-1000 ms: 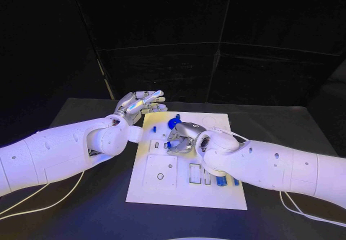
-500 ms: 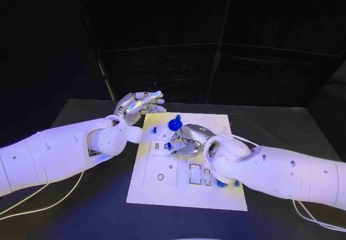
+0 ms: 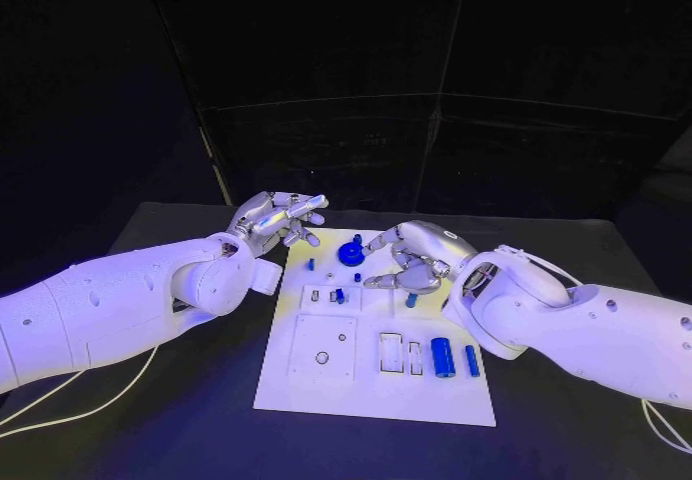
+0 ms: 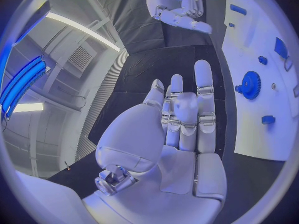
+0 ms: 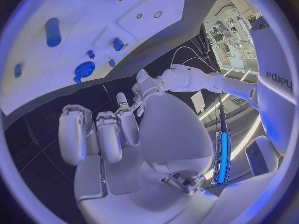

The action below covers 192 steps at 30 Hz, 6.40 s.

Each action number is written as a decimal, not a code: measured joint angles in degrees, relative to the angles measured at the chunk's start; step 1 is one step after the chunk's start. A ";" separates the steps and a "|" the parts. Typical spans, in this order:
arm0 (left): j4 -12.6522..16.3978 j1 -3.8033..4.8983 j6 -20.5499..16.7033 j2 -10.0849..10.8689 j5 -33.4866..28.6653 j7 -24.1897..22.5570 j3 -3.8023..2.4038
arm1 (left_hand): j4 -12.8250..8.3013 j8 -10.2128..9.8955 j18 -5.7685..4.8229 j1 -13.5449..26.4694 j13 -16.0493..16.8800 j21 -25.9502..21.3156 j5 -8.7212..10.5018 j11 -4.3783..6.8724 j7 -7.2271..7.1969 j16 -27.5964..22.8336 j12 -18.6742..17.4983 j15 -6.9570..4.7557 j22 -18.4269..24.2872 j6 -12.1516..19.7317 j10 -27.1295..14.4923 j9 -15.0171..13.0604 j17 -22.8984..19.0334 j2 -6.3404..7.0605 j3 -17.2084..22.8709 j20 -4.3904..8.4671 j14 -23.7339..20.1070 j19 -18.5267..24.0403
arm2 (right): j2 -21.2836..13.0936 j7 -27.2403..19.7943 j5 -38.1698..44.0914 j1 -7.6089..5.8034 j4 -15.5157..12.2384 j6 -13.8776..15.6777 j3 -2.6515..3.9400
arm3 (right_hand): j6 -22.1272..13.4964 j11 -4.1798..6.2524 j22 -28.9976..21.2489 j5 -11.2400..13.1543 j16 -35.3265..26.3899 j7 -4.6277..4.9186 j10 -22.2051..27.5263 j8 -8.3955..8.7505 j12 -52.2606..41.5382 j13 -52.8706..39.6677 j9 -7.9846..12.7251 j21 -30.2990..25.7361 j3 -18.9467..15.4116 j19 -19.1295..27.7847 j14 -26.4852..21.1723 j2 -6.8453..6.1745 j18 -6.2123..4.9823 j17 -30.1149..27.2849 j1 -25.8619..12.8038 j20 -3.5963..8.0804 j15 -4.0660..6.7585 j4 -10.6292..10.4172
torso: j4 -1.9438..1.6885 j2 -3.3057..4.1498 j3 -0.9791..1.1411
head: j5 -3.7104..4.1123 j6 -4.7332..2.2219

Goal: Assemble the parts on the task board

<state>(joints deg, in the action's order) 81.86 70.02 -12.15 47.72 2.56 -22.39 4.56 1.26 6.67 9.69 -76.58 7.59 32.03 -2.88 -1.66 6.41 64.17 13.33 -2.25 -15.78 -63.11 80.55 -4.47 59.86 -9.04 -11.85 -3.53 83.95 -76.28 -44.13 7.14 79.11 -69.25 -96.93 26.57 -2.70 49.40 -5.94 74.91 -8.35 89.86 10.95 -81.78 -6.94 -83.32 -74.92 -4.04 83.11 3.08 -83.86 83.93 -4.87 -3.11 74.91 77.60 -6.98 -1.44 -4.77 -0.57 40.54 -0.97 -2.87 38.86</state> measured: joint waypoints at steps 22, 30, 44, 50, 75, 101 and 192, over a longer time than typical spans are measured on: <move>-2.06 4.44 15.13 -4.93 37.15 41.48 0.60 | 7.66 7.82 -2.60 7.91 34.01 35.82 -0.21 1.28 -1.48 22.14 34.31 -1.44 -39.64 1.52 -8.59 -8.37 15.08 -1.30 -5.25 1.07 0.20 -2.76 | -6.71 -2.75 -17.25 -4.32 2.97 -1.81 0.64 | 1.52 0.84 -25.00 -6.45 0.00 -1.15 12.77 -1.28 14.65 11.85 -0.24 -16.88 -6.14 10.22 0.01 0.55 -4.04 -0.01 1.76 0.34 0.45 -2.66 | 0.05 -2.82 0.98 | -0.52 1.42; -4.10 6.32 18.35 -9.34 43.89 50.36 2.72 | 7.14 9.94 -4.45 6.60 35.82 42.11 -0.21 0.94 -1.30 24.36 35.57 -1.43 -48.61 4.06 -10.53 -10.69 15.07 -2.61 -3.94 0.87 0.20 -6.32 | -6.75 -2.75 -19.67 -4.62 4.61 -1.93 0.64 | 1.31 0.94 -33.39 -6.87 0.00 -0.94 17.52 -1.67 20.32 19.07 -0.24 -23.55 -7.45 12.70 0.01 1.12 -5.37 0.04 3.10 0.42 0.44 -3.18 | 0.07 -3.24 1.15 | -0.58 1.84; -6.60 7.49 21.56 -13.94 48.51 56.36 4.05 | 9.90 17.53 -5.33 8.82 48.09 46.52 -0.22 1.77 -2.08 25.65 47.66 -1.43 -55.48 6.76 -7.65 -17.02 15.07 -1.74 -6.39 1.07 0.20 -7.39 | -5.73 -2.74 -21.43 -4.67 5.51 -1.98 0.62 | 1.31 0.93 -33.76 -7.11 0.00 -0.94 17.52 -1.66 20.31 19.45 -0.20 -24.05 -7.66 12.70 0.01 1.34 -5.37 0.03 3.32 0.42 0.44 -3.40 | 0.08 -3.24 1.16 | -0.48 2.28; -7.78 7.60 22.77 -15.26 49.59 57.12 4.08 | 10.20 18.24 -5.32 9.13 47.90 46.52 -0.22 1.76 -1.97 25.65 47.70 -1.43 -55.52 7.38 -7.65 -17.87 15.07 -1.43 -6.69 1.07 0.20 -7.39 | -5.40 -2.69 -21.64 -4.68 5.76 -2.12 0.62 | 1.01 0.93 -34.12 -7.62 0.00 -0.99 17.51 -1.66 20.31 19.74 -0.20 -24.37 -8.20 12.70 0.01 1.34 -5.37 0.02 3.32 0.42 0.44 -3.61 | 0.08 -3.21 1.15 | -0.44 2.52; -10.66 7.61 26.39 -18.29 51.57 57.90 4.19 | 9.87 19.53 -5.31 8.52 47.32 46.52 -0.22 1.55 -1.91 25.65 47.45 -1.42 -55.25 8.56 -8.30 -19.30 15.06 -1.42 -6.39 1.07 0.20 -7.39 | -4.28 -2.45 -21.85 -4.68 6.78 -2.79 0.61 | 0.53 0.72 -34.86 -9.50 0.00 -0.91 17.72 -1.66 20.32 20.38 -0.15 -25.39 -8.68 12.26 0.01 1.65 -5.36 0.01 3.63 0.43 0.44 -4.10 | 0.08 -3.16 1.13 | -0.03 3.57; -12.03 7.50 28.84 -19.91 52.16 58.19 4.35 | 6.63 21.32 -5.31 5.42 46.70 46.52 -0.22 1.46 -1.71 25.65 46.73 -1.42 -55.01 10.40 -9.04 -21.08 15.05 -2.27 -3.79 0.85 0.20 -7.17 | -3.41 -2.32 -22.22 -4.68 7.40 -3.34 0.61 | 0.53 0.72 -35.02 -9.50 0.00 -0.91 17.71 -1.66 20.31 20.50 -0.16 -25.67 -9.03 12.27 0.01 1.88 -5.36 0.00 3.85 0.43 0.44 -4.45 | -0.03 -3.21 1.15 | 0.04 4.21; -7.83 6.73 21.21 -13.91 50.95 53.20 5.35 | -1.53 26.18 -4.41 16.45 30.39 42.32 -4.27 1.25 -1.13 24.14 34.34 -0.90 -50.85 13.63 -13.25 -25.18 15.04 8.74 46.77 0.72 0.09 -4.80 | -2.90 -1.82 -22.62 -4.67 7.89 -4.39 0.60 | 0.53 0.72 -35.01 -9.78 0.00 -0.91 17.71 -1.87 20.31 20.56 -0.17 -25.67 -9.66 11.86 0.01 2.10 -5.36 0.01 4.07 0.43 0.43 -5.09 | -0.15 -3.23 1.15 | -0.31 4.81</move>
<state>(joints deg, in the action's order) 74.03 76.76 9.07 33.82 53.51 30.82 9.91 -0.27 32.85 5.29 -60.13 37.98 74.35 -7.14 -0.41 5.28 88.32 47.67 -3.15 -66.63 -49.47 67.30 -29.65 74.90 -0.30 34.91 -2.81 84.05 -81.08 -47.03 5.32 56.49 -73.92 -89.05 22.19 -2.10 49.93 -5.22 39.90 -18.13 89.86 10.04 -64.07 -8.81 -63.01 -54.36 -4.21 57.45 -6.58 -72.00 83.94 -2.78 -8.46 74.92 81.66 -6.55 -1.01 -9.86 -0.71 37.31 0.18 -3.18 43.67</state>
